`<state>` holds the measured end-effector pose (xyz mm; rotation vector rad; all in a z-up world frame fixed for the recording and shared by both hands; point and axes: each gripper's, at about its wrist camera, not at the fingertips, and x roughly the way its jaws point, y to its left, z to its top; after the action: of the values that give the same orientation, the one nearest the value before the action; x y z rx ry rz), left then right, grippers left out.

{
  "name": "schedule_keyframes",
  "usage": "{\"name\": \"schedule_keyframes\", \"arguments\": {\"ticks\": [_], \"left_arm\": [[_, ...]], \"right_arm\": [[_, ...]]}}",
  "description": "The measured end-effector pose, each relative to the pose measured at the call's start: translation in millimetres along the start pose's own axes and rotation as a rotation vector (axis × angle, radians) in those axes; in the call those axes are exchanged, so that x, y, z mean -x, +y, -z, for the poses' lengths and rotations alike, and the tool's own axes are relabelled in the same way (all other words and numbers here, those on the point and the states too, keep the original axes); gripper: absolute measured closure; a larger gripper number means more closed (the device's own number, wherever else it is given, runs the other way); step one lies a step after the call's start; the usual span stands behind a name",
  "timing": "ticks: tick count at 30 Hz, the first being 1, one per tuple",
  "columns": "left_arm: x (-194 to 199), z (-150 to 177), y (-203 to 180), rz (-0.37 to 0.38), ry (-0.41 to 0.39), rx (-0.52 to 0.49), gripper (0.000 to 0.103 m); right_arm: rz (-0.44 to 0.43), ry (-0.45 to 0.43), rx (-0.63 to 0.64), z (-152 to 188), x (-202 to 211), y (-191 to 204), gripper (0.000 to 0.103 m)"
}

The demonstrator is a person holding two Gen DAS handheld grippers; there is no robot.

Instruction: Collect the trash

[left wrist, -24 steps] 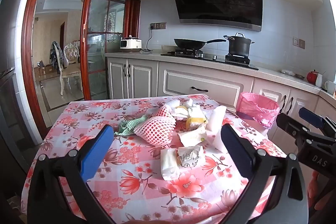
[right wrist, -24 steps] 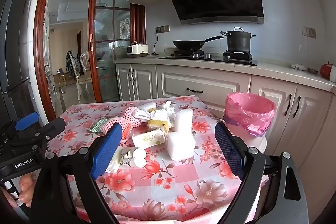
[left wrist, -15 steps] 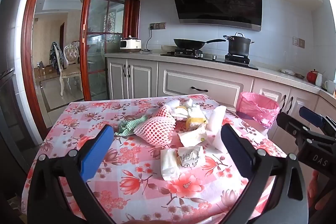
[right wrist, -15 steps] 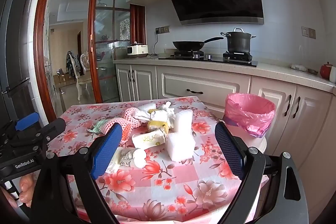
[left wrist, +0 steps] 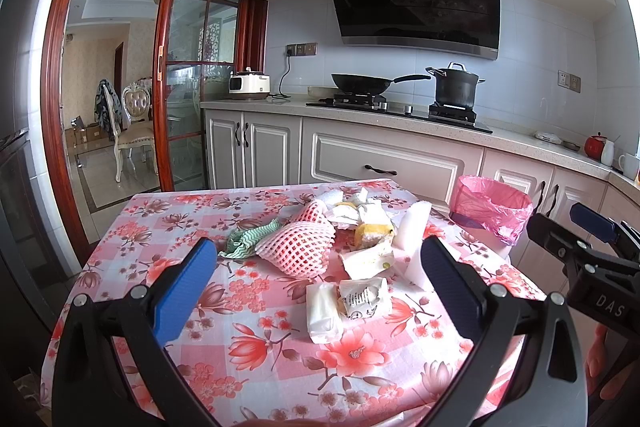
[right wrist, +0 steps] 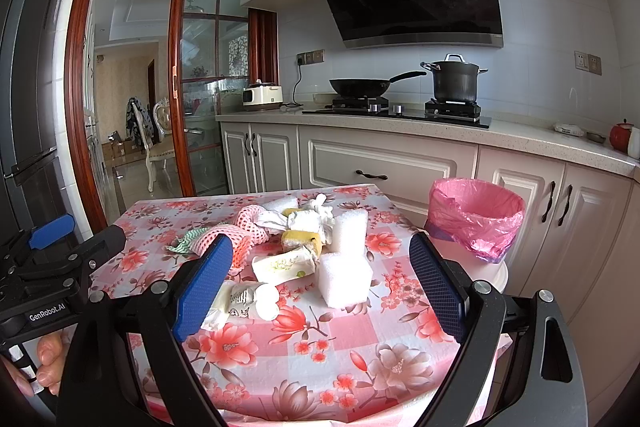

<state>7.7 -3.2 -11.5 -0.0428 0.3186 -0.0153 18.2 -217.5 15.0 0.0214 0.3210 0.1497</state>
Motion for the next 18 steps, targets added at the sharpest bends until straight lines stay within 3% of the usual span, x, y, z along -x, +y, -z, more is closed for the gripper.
{"name": "schedule_keyframes", "arguments": {"ticks": [18], "left_arm": [[0.2, 0.7, 1.0, 0.000, 0.003, 0.002, 0.004]], "right_arm": [[0.001, 0.004, -0.001, 1.7, -1.8, -0.6, 0.018]]}}
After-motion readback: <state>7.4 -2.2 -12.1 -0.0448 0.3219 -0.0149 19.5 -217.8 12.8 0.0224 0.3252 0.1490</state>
